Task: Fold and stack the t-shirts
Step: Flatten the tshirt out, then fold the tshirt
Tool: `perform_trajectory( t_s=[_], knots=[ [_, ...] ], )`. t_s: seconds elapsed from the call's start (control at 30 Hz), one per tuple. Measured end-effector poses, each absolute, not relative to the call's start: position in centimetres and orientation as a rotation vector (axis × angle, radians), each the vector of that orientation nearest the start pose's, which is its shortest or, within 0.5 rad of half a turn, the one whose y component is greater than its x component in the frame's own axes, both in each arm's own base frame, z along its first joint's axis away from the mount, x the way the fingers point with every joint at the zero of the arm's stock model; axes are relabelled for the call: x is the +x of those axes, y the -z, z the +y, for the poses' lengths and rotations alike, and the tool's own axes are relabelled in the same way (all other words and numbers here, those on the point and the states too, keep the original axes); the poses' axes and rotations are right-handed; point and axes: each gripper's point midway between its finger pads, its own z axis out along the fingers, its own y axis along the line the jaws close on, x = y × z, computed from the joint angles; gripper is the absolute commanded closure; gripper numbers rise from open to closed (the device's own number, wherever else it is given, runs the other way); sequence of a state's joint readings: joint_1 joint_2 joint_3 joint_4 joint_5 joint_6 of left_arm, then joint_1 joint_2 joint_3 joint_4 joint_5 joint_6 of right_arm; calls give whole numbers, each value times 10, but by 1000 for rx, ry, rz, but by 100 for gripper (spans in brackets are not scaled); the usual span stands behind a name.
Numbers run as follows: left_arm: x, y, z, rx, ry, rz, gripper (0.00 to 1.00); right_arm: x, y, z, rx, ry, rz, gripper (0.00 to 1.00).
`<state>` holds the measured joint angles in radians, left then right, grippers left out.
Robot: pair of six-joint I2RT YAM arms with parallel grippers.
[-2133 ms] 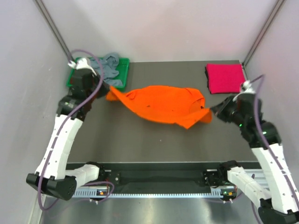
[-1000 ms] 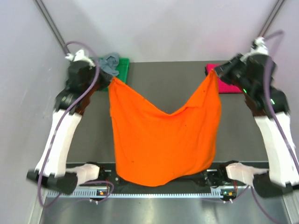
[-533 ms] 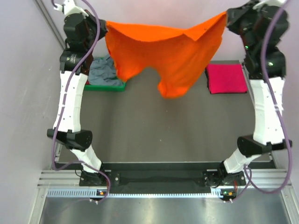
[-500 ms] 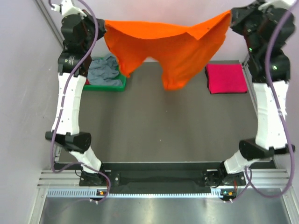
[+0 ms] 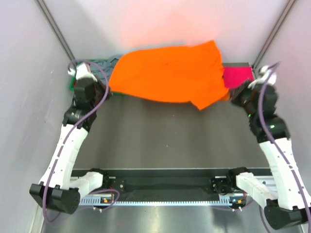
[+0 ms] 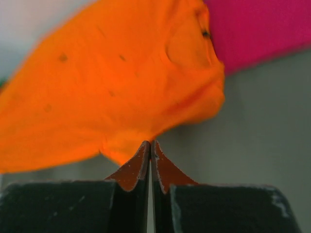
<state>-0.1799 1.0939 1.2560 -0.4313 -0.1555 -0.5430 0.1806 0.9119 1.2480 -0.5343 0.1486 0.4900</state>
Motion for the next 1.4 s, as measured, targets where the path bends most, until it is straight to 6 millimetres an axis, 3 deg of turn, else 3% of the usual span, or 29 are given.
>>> perform_trajectory(
  t_s=[0.03,0.1,0.17,0.27,0.43,0.57,0.67,1.1,1.4],
  knots=[
    [346,-312,-54,-470,330,1867,100,299,-338,50,398,-352,1820,100],
    [329,-277,-50,-511,302,1934,100,277,-269,54,434,-357,1979,100],
    [304,-238,-43,-574,273,2006,100,247,-217,56,476,-373,2106,100],
    [274,-202,-35,-674,263,2040,100,207,-166,62,552,-440,2206,100],
    [248,-152,-27,-847,222,2096,100,174,-129,63,659,-471,2288,100],
    [239,-121,-22,-970,150,2170,100,164,-120,65,702,-478,2333,100],
    [233,-111,-21,-1034,127,2194,100,159,-114,65,717,-471,2369,100],
    [208,-112,-7,-1179,92,2115,100,132,-107,62,734,-453,2440,100],
    [195,-123,-11,-1163,168,2096,100,110,-142,61,690,-530,2327,100]
  ],
)
